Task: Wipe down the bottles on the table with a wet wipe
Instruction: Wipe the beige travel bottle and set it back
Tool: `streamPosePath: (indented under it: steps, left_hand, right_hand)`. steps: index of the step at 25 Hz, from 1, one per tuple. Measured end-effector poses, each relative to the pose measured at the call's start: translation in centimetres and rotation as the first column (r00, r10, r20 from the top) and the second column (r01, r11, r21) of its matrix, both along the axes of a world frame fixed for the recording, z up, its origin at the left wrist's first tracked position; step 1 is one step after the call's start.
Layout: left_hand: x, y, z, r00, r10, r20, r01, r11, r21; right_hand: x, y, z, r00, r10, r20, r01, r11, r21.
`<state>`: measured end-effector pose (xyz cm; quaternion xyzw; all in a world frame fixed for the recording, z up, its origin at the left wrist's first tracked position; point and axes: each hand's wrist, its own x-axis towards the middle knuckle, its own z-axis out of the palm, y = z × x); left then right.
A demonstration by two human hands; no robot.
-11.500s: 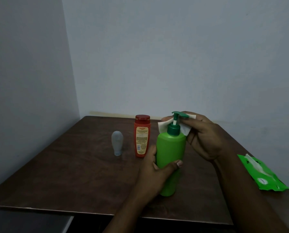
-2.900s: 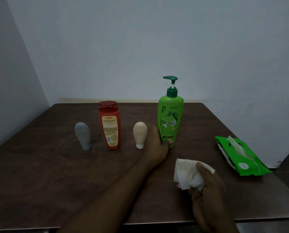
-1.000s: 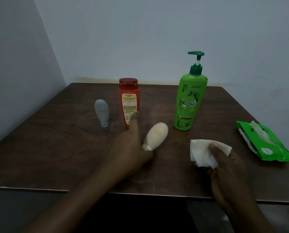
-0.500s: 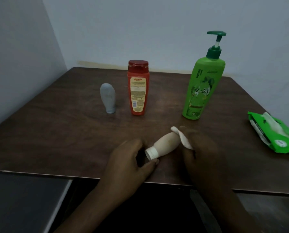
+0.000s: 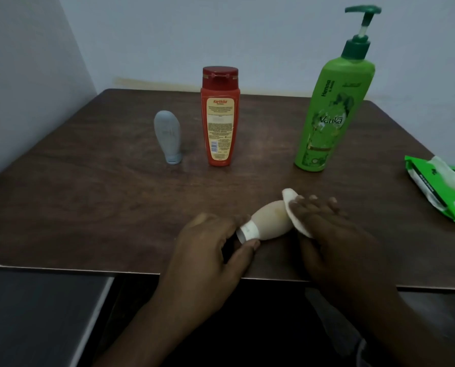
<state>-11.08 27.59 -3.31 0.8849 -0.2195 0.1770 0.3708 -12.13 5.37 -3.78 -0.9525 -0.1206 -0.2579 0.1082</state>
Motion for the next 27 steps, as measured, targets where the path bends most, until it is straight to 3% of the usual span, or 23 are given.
streamPosePath:
  steps: [5,9,14,19,22,24,27]
  left_hand:
    - [0.0,0.3,0.0,0.999,-0.046,-0.025,0.045,0.999,-0.003]
    - [0.2,0.4,-0.2,0.999,-0.023,-0.028,0.023,1.000,-0.003]
    - [0.0,0.2,-0.1,0.999,-0.049,0.004,0.049,0.999,0.001]
    - [0.0,0.2,-0.2,0.999,-0.039,0.019,0.039,0.999,0.004]
    - [-0.1,0.2,-0.1,0.998,-0.059,0.006,0.059,0.998,-0.006]
    - [0.0,0.2,-0.1,0.998,-0.061,0.007,0.061,0.998,0.006]
    - [0.3,0.3,-0.3,0.999,-0.042,0.017,0.042,0.999,0.021]
  right_hand:
    - [-0.5,1.3,-0.1,0.962,0.267,-0.052,-0.271,0.958,-0.097]
    - [0.4,-0.3,1.0,0.999,0.043,-0.029,-0.044,0.998,-0.042]
    - [-0.2,1.5,0.3,0.965,0.254,-0.061,-0.261,0.956,-0.136]
    - [0.4,-0.3,1.1,0.998,0.038,-0.048,-0.039,0.999,-0.020]
    - [-0.6,2.7,-0.1,0.981,0.190,-0.038,-0.193,0.973,-0.129]
    - [-0.5,2.4,-0.1,0.960,0.271,-0.065,-0.277,0.954,-0.119]
    - [0.6,0.0,0.7,0.991,0.114,-0.069,-0.113,0.993,0.021]
